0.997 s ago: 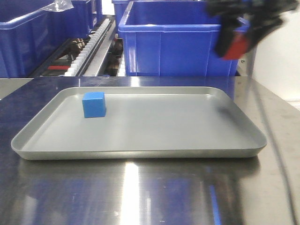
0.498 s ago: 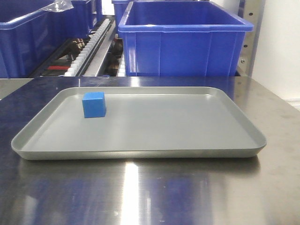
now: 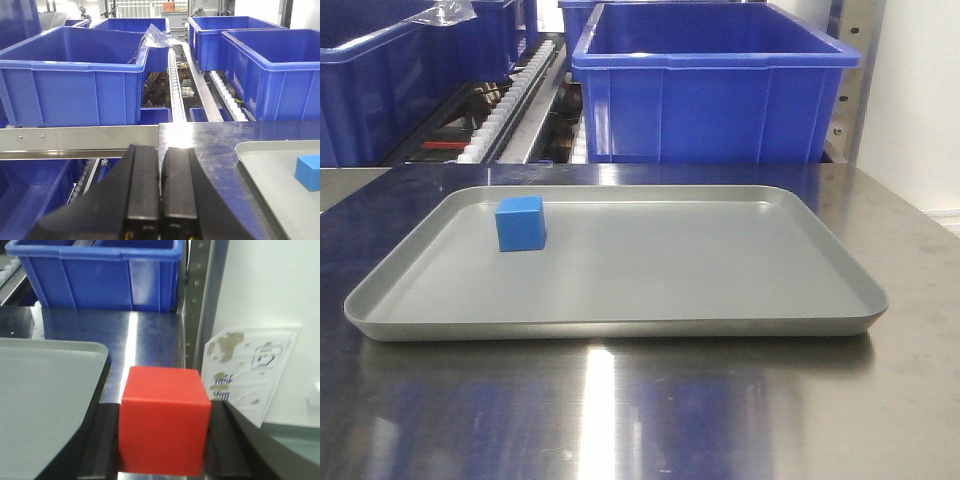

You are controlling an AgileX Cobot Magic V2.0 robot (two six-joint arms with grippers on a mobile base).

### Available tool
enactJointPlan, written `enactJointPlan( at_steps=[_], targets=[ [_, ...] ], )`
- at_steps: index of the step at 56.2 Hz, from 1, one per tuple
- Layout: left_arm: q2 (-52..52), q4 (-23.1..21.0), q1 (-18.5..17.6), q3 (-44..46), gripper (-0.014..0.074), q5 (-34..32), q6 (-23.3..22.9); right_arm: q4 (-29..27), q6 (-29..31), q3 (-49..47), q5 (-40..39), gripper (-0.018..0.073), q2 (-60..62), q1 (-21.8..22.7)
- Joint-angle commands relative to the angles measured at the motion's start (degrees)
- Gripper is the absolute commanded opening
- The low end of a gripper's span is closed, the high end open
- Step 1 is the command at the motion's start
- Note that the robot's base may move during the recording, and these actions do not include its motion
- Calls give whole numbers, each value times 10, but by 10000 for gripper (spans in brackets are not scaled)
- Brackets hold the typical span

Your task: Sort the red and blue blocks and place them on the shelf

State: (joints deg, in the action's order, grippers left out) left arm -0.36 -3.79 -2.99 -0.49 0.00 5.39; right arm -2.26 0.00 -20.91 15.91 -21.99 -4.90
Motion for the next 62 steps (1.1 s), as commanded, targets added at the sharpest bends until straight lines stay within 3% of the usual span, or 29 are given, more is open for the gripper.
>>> enactJointPlan(
  at_steps=[1, 58, 62],
  targets=[
    [-10, -5, 0, -16, 80, -47, 1, 11, 4, -12, -55, 300, 11, 4],
    [-10, -7, 0, -15, 80, -65, 1, 11, 4, -11, -55, 300, 12, 4],
    [-8, -7, 0, 0, 80, -31, 1, 11, 4, -11, -55, 300, 12, 4]
  ],
)
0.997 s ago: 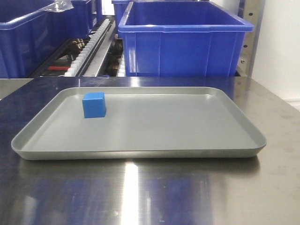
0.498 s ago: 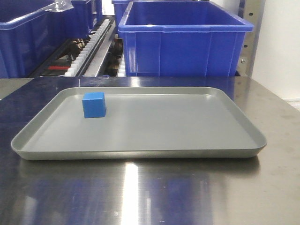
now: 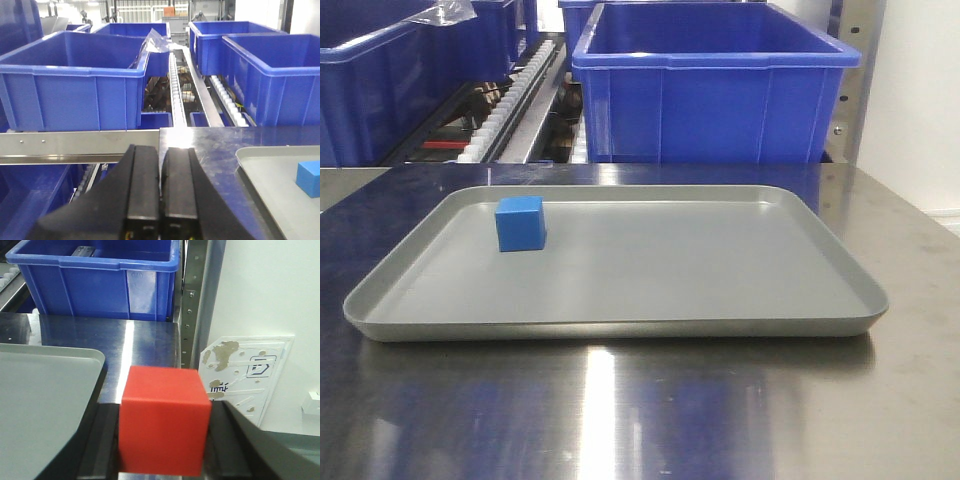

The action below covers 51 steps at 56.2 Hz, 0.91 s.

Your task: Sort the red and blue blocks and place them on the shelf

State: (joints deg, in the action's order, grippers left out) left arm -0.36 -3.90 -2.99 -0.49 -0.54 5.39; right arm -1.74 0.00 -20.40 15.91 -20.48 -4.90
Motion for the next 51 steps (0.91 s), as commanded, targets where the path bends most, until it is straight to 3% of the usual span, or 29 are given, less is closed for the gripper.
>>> enactJointPlan(
  at_steps=[1, 6, 16, 23, 28, 35, 42, 51],
  targets=[
    [-7, -9, 0, 7, 80, -14, 1, 6, 4, -16, -55, 300, -3, 4],
    [14, -39, 0, 51, 80, 41, -4, 6, 4, -16, -55, 300, -3, 4],
    [125, -51, 0, 166, 80, 139, -87, 6, 4, -16, -55, 300, -3, 4],
    [224, -68, -3, 236, 80, 213, -88, 6, 4, -16, -55, 300, -3, 4],
    [301, -68, -20, 270, 80, 223, -88, 6, 4, -16, -55, 300, -3, 4],
    [395, -66, -77, 319, 80, 224, -94, 6, 4, -16, -55, 300, -3, 4],
    [498, -66, -172, 372, 80, 225, -97, 6, 4, -16, -55, 300, -3, 4],
    [643, -62, -255, 457, 80, 226, -160, 6, 4, -16, -55, 300, -3, 4]
  ],
)
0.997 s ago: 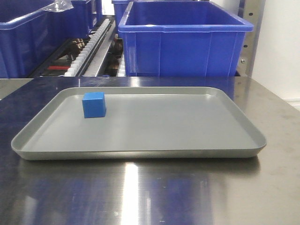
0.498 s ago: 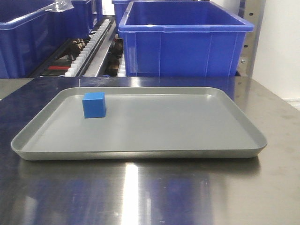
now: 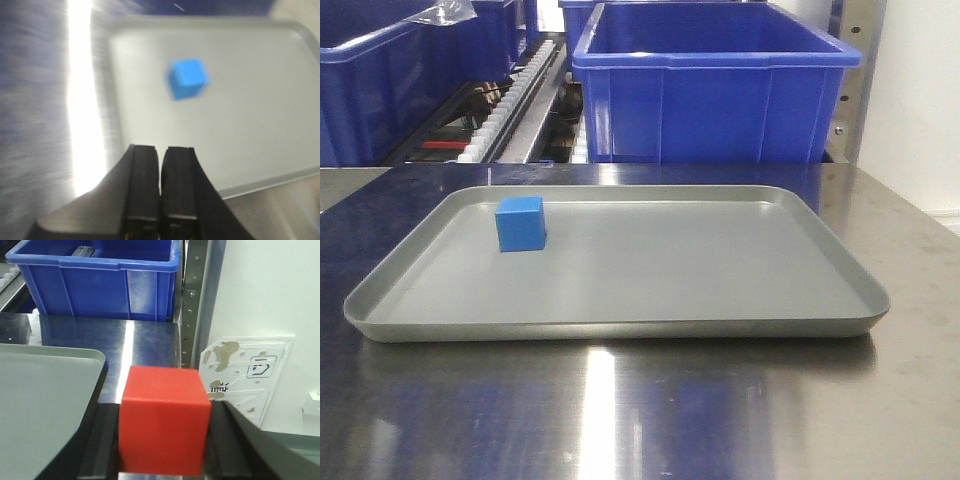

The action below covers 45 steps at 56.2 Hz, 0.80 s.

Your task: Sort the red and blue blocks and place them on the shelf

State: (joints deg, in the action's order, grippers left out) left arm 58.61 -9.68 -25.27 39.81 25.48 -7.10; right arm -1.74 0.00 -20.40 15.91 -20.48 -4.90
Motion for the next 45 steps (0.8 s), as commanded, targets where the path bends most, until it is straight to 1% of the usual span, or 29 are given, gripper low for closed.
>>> enactJointPlan(
  at_steps=[1, 6, 8, 10, 15, 18, 20, 25, 30, 37, 45],
  targets=[
    [66, -4, -38, 67, 80, -32, -43, 6, 4, -16, -55, 300, -3, 4],
    [147, 12, -56, 130, 80, -10, -89, 6, 4, -16, -55, 300, -3, 4],
    [179, 28, -62, 159, 80, 9, -114, 6, 4, -16, -55, 300, -3, 4],
    [210, 50, -68, 189, 80, 34, -143, 6, 4, -16, -55, 300, -3, 4],
    [292, 129, -77, 275, 80, 125, -234, 6, 4, -16, -55, 300, -3, 4],
    [334, 165, -81, 328, 80, 177, -280, 6, 4, -16, -55, 300, -3, 4],
    [357, 178, -82, 359, 80, 207, -299, 6, 4, -16, -55, 300, -3, 4],
    [402, 196, -88, 430, 80, 277, -316, 6, 4, -16, -55, 300, -3, 4],
    [430, 217, -95, 485, 80, 323, -328, 6, 4, -16, -55, 300, -3, 4],
    [455, 223, -96, 536, 80, 346, -367, 6, 4, -16, -55, 300, -3, 4],
    [478, 219, -96, 575, 86, 378, -368, 6, 4, -16, -55, 300, -3, 4]
  ],
)
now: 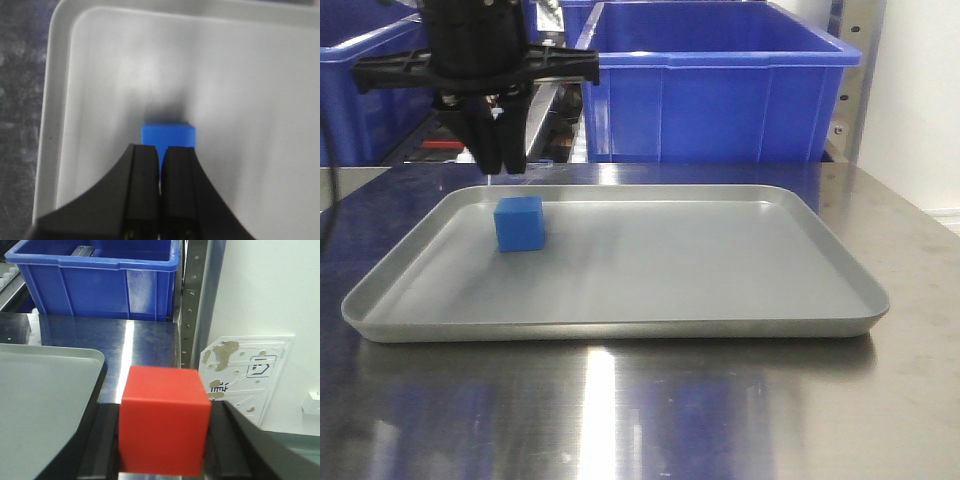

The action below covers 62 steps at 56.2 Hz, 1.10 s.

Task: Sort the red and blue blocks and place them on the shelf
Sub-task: 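Lower the left gripper over the blue cube and close on it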

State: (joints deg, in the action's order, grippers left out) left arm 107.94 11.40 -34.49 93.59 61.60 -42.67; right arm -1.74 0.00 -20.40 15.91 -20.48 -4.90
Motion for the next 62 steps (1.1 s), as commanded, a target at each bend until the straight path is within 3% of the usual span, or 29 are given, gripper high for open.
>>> enactJointPlan(
  at_steps=[1, 9, 20, 25, 46, 62],
  targets=[
    [-11, 8, -4, 41, 90, 21, -12, 6, 4, -16, -55, 300, -3, 4],
    [3, 0, -4, 61, 189, 46, -12, 6, 4, -16, -54, 300, -3, 4],
    [3, -13, -4, 61, 464, 47, -22, 6, 4, -16, -54, 300, -3, 4],
    [3, -13, -4, 61, 547, 49, -22, 6, 4, -16, -54, 300, -3, 4],
    [13, -26, -4, 61, 549, 36, -22, 6, 4, -16, -54, 300, -3, 4],
    [41, -11, 3, 61, 549, 29, -22, 6, 4, -16, -54, 300, -3, 4]
  ],
)
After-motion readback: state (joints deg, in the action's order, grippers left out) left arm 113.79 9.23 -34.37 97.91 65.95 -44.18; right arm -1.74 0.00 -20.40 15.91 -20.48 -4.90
